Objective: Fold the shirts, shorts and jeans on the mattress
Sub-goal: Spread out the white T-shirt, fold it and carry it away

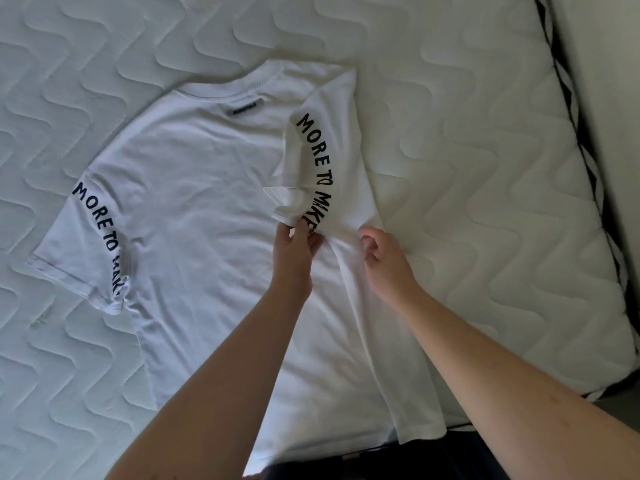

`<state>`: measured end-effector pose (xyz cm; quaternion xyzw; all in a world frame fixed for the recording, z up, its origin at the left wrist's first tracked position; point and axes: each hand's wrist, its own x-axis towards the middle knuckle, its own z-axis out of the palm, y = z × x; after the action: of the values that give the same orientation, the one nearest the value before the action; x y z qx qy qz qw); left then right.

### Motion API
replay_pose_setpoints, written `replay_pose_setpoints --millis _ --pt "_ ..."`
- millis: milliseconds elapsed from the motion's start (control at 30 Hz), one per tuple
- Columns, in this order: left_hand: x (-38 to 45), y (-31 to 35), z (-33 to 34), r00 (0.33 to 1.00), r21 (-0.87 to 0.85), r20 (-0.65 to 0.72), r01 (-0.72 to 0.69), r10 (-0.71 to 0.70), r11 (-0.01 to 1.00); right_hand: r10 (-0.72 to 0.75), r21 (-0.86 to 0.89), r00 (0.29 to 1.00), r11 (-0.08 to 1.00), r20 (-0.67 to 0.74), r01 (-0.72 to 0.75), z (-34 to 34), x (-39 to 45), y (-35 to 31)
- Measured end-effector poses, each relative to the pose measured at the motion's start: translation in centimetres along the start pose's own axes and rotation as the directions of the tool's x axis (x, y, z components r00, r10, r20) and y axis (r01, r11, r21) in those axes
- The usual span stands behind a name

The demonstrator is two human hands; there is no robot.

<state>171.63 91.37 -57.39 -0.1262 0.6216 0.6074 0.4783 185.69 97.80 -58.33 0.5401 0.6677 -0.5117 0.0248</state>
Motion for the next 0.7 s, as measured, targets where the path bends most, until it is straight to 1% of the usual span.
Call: replay_pose_setpoints --millis 67,133,167,233,300,333,400,467,533,567,600,633,667,700 --pt "0.0 -0.3 0.6 0.999 0.024 -0.021 0.025 -0.025 0.999 0.0 0.004 1.0 1.0 -0.005 0.0 0.1 0.0 0.1" --pt "-0.3 -0.9 1.0 0.996 0.16 0.002 0.093 -0.094 0.983 0.012 0.032 1.0 0.999 -0.027 -0.011 0.2 0.1 0.0" --pt "-0.4 -1.3 1.2 0.992 0.264 0.025 0.117 -0.128 0.957 0.023 0.053 0.999 0.998 -0.035 -0.021 0.2 0.2 0.0" --pt "-0.7 -1.8 1.2 0.983 0.49 0.053 0.128 -0.176 0.862 0.039 0.085 0.999 0.996 -0.035 -0.036 0.1 0.3 0.0" --pt "-0.6 -1.9 1.3 0.978 0.616 0.069 0.112 -0.195 0.78 0.049 0.105 0.998 0.993 -0.026 -0.046 -0.1 0.4 0.0" --pt "-0.6 -1.8 1.4 0.982 0.642 0.063 0.097 -0.178 0.761 0.049 0.112 0.998 0.993 -0.031 -0.045 -0.1 0.4 0.0" --pt "-0.7 -1.9 1.7 0.994 0.68 0.001 0.08 -0.111 0.729 0.04 0.117 0.997 0.993 -0.062 -0.032 -0.2 0.4 -0.2" --pt "-1.1 -2.2 1.8 0.997 0.694 -0.042 0.074 -0.063 0.716 0.027 0.103 0.995 0.995 -0.1 -0.017 -0.4 0.7 -0.6" --pt "-1.4 -2.7 1.4 0.997 0.682 -0.027 0.075 -0.078 0.728 0.014 0.083 0.992 0.997 -0.122 -0.004 -0.6 1.2 -1.1" --pt "-1.5 -2.9 1.1 0.995 0.697 -0.019 0.081 -0.094 0.713 0.001 0.071 0.992 0.997 -0.128 0.008 -0.7 1.5 -1.4" --pt "-1.5 -2.9 0.8 0.996 0.752 -0.013 0.067 -0.087 0.656 -0.016 0.056 0.992 0.998 -0.129 0.023 -0.8 1.8 -1.7" --pt "-1.5 -2.9 0.5 0.999 0.829 -0.007 0.032 -0.047 0.558 -0.033 0.039 0.992 0.999 -0.126 0.038 -0.9 2.1 -2.0" --pt "-1.4 -2.7 0.1 1.0 0.888 -0.008 -0.001 0.018 0.46 -0.049 0.02 0.991 0.998 -0.121 0.052 -1.1 2.4 -2.3" --pt "-1.3 -2.2 -0.1 0.996 0.914 -0.008 -0.031 0.094 0.405 -0.065 0.003 0.991 0.998 -0.116 0.066 -1.3 2.8 -2.6"
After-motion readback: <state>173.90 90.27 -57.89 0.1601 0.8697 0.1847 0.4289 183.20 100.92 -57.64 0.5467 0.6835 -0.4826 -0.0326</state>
